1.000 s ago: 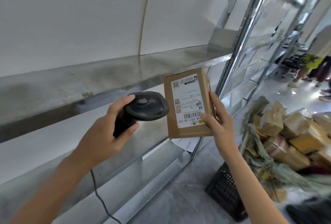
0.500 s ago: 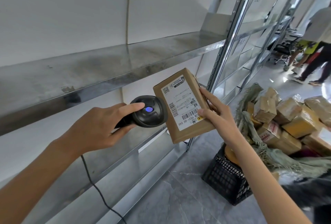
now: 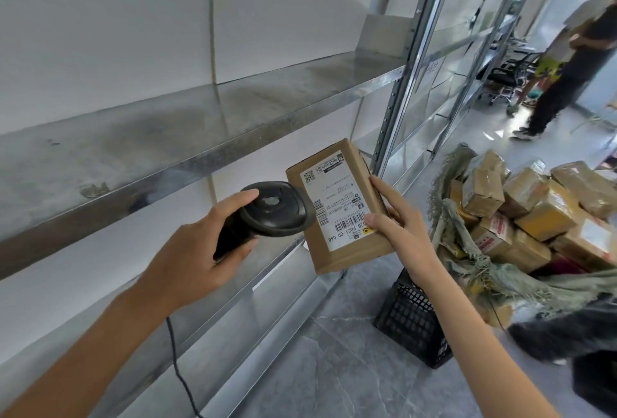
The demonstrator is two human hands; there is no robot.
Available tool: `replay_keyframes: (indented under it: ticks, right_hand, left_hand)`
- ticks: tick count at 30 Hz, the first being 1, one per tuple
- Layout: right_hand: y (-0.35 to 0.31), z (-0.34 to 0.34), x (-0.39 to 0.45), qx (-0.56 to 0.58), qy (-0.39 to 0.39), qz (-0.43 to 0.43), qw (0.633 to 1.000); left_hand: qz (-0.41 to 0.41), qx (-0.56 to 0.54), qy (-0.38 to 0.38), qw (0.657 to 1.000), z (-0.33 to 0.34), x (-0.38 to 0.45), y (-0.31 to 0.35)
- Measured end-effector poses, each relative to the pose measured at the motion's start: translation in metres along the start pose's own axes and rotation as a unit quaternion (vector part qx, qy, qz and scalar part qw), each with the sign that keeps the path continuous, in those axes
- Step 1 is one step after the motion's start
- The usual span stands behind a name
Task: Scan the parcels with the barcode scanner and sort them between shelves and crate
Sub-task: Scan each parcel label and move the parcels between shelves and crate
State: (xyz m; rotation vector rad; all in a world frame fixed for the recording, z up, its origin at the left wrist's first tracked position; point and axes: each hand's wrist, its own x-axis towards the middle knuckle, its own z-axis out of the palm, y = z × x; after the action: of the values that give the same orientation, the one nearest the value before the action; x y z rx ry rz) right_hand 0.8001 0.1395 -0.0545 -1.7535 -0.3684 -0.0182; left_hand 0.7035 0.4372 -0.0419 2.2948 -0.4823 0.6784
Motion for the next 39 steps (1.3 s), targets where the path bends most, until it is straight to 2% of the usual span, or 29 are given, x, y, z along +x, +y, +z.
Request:
replay_keyframes:
  ticks: [3, 8, 14, 21, 24, 29, 35, 39]
  right_hand:
    - [0.011, -0.005, -0.015, 0.029, 0.055, 0.034, 0.997]
    - [0.027, -0.02, -0.054, 0.075, 0.174, 0.085, 0.978]
    - [0.046, -0.051, -0.091, 0.12, 0.315, 0.139, 0.931]
    - [0.076, -0.111, -0.092, 0.132, 0.414, 0.153, 0.888]
    - [0.095, -0.15, -0.083, 0.139, 0.437, 0.16, 0.874]
    - [0.125, -0.245, -0.055, 0.156, 0.467, 0.169, 0.854]
    - [0.159, -0.372, -0.023, 0.147, 0.498, 0.178, 0.836]
    - [0.191, -0.451, -0.003, 0.133, 0.509, 0.187, 0.83]
  left_hand:
    - [-0.032, -0.14, 0.005, 0.99, 0.028, 0.007, 0.001]
    - [-0.072, -0.292, 0.031, 0.953, 0.088, 0.021, 0.005]
    - [-0.101, -0.389, -0.006, 0.916, 0.161, 0.049, 0.029]
    - [-0.137, -0.473, -0.056, 0.869, 0.252, 0.106, 0.075]
    - [-0.167, -0.488, -0.071, 0.854, 0.303, 0.136, 0.093]
    - [-0.173, -0.504, -0.108, 0.839, 0.392, 0.192, 0.136]
    - [-0.158, -0.469, -0.12, 0.861, 0.505, 0.265, 0.19]
    - [-0.181, -0.51, -0.148, 0.828, 0.572, 0.306, 0.217]
